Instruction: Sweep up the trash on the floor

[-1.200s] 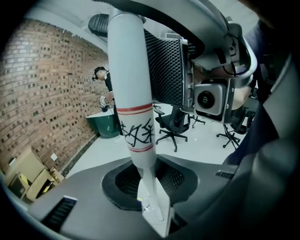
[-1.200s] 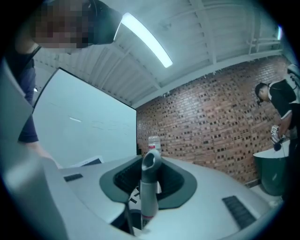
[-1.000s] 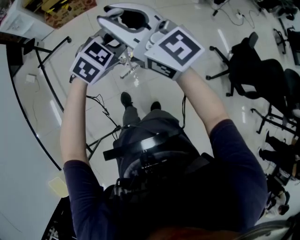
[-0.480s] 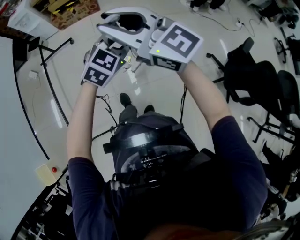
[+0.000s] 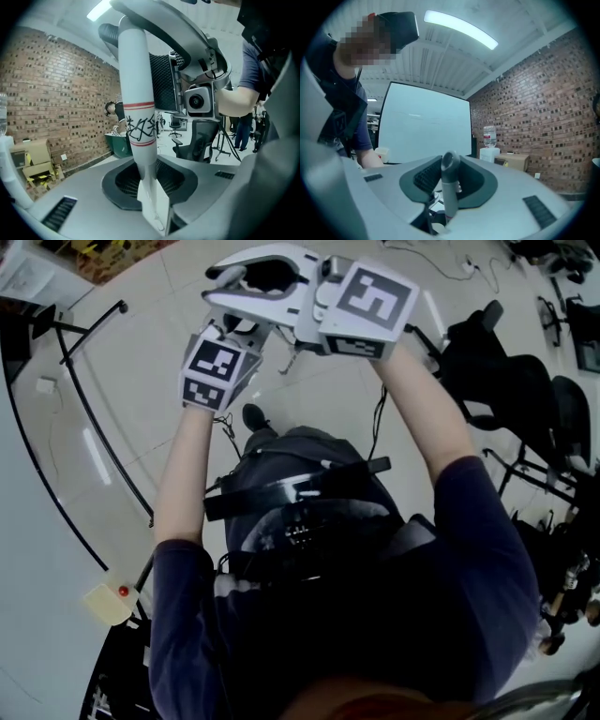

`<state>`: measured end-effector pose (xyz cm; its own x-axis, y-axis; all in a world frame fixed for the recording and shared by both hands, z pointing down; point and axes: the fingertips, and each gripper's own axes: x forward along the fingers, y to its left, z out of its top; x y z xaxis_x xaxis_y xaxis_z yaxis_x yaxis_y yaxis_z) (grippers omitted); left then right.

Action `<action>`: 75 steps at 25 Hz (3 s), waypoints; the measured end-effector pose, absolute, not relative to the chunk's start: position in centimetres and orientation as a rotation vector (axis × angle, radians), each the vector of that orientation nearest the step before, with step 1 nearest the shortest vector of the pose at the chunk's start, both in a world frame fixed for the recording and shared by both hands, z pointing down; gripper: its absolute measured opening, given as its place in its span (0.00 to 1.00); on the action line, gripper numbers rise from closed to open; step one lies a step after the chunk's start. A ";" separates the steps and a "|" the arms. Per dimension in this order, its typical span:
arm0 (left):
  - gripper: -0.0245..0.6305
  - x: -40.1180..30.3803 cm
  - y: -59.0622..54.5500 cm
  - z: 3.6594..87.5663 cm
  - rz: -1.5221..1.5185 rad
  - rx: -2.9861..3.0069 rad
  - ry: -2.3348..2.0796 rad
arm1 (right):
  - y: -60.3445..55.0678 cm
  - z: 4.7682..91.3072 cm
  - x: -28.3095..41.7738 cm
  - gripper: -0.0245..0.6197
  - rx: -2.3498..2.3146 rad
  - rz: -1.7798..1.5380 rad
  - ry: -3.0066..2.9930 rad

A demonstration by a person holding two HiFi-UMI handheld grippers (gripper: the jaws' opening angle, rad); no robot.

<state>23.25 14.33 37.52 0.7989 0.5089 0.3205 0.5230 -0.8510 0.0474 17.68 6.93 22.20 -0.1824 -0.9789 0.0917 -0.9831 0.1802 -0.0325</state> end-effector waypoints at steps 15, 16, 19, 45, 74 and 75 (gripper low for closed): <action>0.14 26.7 11.5 49.7 -0.857 -2.953 -0.853 | 3.6 34.3 22.8 0.22 1.861 0.521 -2.510; 0.14 27.2 11.2 50.5 -0.878 -2.962 -0.825 | 3.5 35.0 23.4 0.22 1.848 0.546 -2.531; 0.14 28.5 10.2 53.0 -0.944 -2.982 -0.746 | 3.1 37.3 24.7 0.22 1.792 0.612 -2.574; 0.13 35.9 -0.1 60.4 -1.075 -2.993 -0.248 | -5.8 44.3 31.6 0.23 1.967 0.537 -2.401; 0.13 34.8 1.1 52.4 -0.957 -3.091 -0.378 | -3.0 35.8 31.2 0.21 2.119 0.227 -2.267; 0.13 35.0 1.6 52.0 -0.954 -3.086 -0.363 | -2.4 35.4 31.4 0.21 2.140 0.196 -2.269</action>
